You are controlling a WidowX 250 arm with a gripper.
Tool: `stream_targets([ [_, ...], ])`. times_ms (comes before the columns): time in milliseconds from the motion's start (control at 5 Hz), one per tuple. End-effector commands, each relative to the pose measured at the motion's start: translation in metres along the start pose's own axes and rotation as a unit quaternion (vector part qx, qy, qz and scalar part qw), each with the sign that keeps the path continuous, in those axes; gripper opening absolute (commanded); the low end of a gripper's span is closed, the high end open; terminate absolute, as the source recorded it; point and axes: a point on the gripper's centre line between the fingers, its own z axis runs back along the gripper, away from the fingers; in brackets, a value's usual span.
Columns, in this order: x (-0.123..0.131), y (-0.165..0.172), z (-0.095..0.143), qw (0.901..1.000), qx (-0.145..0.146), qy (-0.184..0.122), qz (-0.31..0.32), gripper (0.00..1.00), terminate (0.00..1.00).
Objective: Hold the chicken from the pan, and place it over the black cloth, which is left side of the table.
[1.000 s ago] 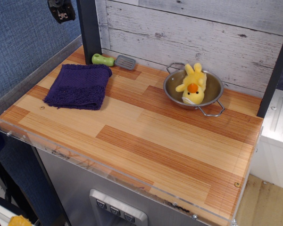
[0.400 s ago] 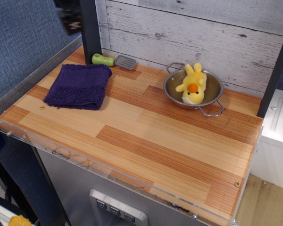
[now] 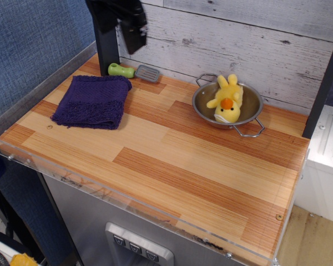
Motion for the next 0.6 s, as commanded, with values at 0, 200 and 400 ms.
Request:
stream_targets([
  [0,0.034,-0.027,-0.011,0.9772,-0.053,-0.028,0.203,1.0,0.0],
  [200,0.056,-0.047,-0.03,0.9789,-0.055,-0.017,0.196,1.0,0.0],
  [400,0.079,-0.066,-0.052,0.9853,-0.044,-0.009,0.165,1.0,0.0],
])
